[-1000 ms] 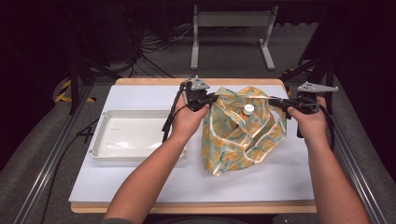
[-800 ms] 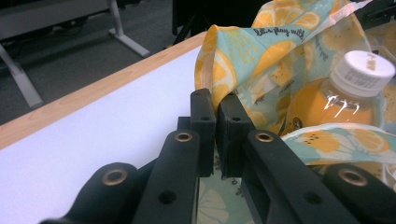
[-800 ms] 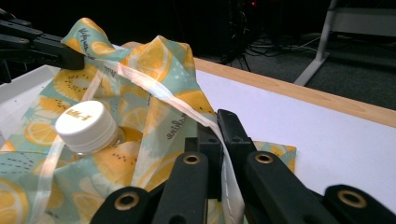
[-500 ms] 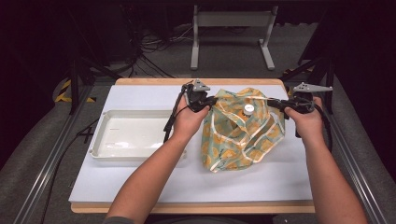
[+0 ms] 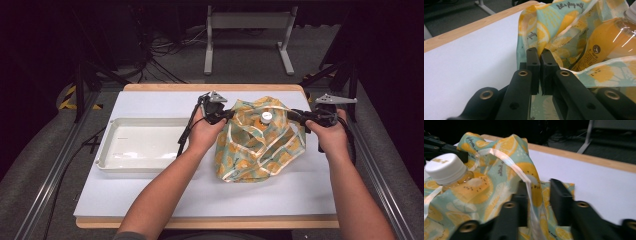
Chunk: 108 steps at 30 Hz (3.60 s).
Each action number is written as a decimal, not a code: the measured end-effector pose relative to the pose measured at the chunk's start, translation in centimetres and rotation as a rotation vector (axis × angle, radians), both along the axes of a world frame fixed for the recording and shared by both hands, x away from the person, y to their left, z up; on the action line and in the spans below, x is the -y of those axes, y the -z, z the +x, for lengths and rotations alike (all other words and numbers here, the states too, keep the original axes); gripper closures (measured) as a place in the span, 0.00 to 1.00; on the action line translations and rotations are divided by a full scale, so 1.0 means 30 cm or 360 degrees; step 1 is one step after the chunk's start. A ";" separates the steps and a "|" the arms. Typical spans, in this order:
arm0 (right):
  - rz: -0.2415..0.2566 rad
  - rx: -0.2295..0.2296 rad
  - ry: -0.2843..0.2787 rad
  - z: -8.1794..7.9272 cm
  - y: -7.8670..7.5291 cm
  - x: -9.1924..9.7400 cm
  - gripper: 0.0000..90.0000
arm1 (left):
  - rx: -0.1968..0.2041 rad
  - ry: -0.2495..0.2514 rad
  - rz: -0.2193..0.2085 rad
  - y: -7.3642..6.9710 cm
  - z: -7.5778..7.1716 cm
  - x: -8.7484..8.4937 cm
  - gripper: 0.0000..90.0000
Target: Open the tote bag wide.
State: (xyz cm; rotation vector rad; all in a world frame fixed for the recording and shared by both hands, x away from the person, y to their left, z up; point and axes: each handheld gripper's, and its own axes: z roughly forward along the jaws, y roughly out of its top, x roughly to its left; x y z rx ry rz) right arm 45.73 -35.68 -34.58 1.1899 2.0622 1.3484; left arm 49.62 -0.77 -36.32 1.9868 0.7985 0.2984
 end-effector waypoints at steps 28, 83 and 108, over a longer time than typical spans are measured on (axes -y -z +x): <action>-0.0088 0.0124 -0.0133 -0.262 0.055 -0.071 0.27 | 0.0034 0.0073 -0.0022 -0.017 -0.039 -0.015 0.97; 0.0152 0.0151 -0.0310 -0.196 0.090 -0.001 1.00 | 0.0041 0.0058 0.0007 -0.022 -0.035 -0.033 0.96; 0.0045 -0.0015 -0.0160 -0.140 0.172 0.081 1.00 | -0.0040 0.0034 0.0137 0.058 0.010 0.003 0.95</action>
